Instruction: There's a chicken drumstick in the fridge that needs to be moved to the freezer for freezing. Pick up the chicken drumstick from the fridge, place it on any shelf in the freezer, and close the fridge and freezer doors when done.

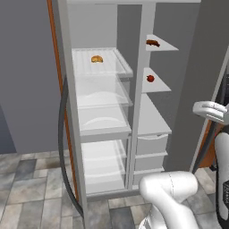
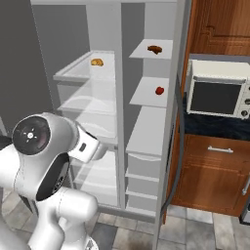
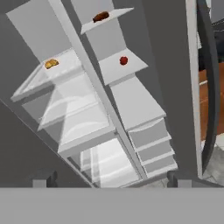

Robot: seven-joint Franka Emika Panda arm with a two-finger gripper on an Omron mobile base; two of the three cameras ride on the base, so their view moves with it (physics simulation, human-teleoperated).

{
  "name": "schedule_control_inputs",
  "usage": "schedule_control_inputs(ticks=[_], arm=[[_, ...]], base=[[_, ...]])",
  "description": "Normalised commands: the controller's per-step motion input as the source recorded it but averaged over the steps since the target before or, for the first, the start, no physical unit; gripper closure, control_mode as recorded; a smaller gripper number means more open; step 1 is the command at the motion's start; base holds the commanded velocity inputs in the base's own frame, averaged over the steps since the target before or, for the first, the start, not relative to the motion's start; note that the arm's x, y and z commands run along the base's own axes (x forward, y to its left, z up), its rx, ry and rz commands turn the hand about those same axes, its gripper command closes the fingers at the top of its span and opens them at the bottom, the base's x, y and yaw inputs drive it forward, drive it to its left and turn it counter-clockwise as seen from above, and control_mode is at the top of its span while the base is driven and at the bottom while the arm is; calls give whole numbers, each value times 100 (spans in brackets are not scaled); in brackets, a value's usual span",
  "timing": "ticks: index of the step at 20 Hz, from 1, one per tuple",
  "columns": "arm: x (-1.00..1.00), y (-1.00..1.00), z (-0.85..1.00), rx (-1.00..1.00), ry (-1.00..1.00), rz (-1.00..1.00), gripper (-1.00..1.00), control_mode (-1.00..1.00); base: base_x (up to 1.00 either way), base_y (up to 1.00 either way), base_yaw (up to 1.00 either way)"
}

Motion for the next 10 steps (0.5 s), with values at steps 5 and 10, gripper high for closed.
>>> schedule_control_inputs(ticks=[5, 10], arm=[[0, -80, 0, 27, 6, -10, -100, -100], [0, -68, -10, 41, 1, -7, -100, -100]], base=[[0, 0, 0], [0, 0, 0]])
